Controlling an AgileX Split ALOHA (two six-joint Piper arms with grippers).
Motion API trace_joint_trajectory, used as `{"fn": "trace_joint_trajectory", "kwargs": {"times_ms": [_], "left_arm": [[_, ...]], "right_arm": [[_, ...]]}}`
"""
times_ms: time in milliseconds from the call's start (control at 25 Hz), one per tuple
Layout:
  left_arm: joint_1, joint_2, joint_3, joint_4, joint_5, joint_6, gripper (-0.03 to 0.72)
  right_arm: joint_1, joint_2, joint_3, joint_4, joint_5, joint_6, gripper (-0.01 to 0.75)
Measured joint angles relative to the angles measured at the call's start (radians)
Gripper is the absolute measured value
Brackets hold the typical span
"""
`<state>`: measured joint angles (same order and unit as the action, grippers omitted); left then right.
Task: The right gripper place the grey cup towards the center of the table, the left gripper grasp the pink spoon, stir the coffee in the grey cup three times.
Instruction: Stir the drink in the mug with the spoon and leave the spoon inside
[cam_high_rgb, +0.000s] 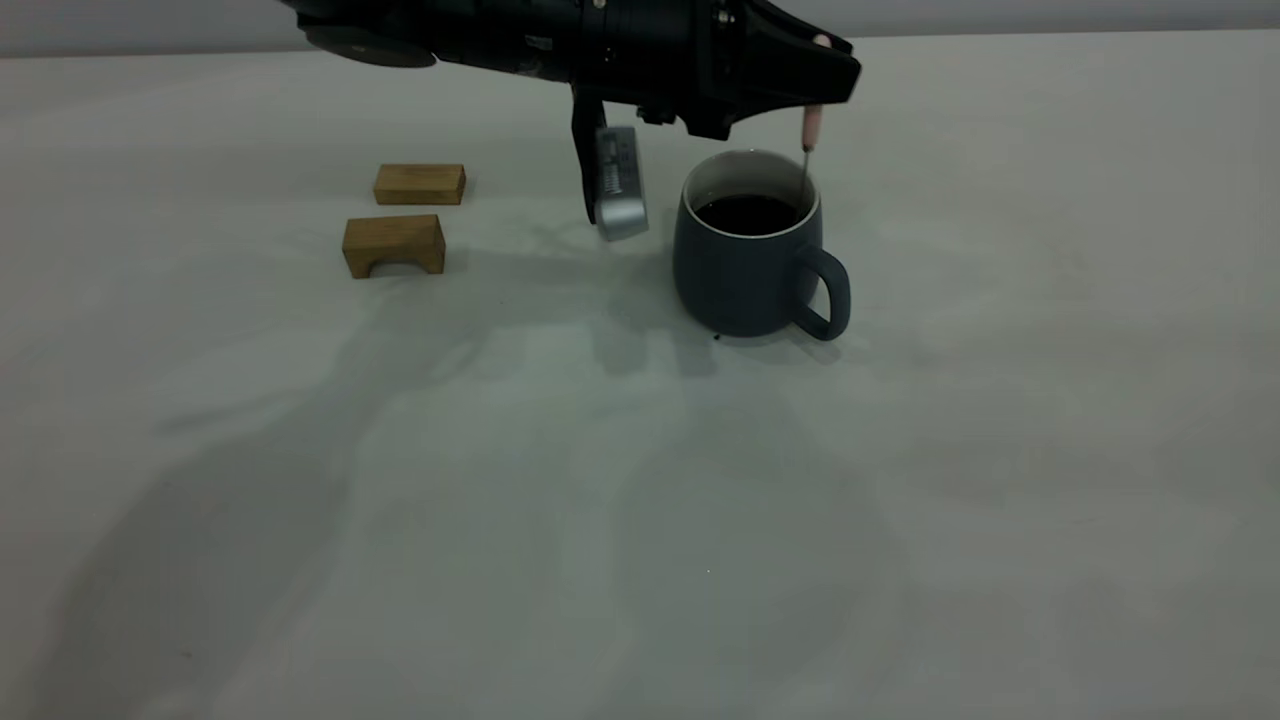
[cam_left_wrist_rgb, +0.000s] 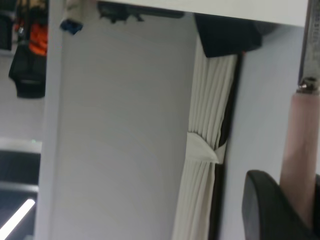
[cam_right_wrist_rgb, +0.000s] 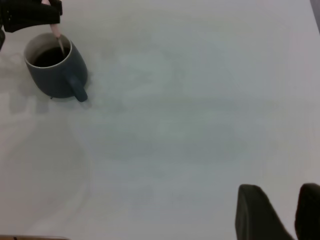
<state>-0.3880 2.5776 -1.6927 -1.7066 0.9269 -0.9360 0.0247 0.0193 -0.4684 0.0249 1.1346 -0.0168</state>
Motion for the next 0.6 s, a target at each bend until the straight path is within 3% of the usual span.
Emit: {"fn": "trace_joint_trajectory", "kwargs": {"times_ms": [320, 600], "left_arm": [[0.003, -0.002, 0.000, 0.037, -0.056, -0.146, 0.158], [0.013, -0.041, 0.000, 0.088, -0.179, -0.082, 0.158]], "right_arm": [[0.000, 0.000, 0.000, 0.000, 0.000, 0.000, 0.238], [0.000, 0.000, 0.000, 0.000, 0.000, 0.000, 0.238]]}}
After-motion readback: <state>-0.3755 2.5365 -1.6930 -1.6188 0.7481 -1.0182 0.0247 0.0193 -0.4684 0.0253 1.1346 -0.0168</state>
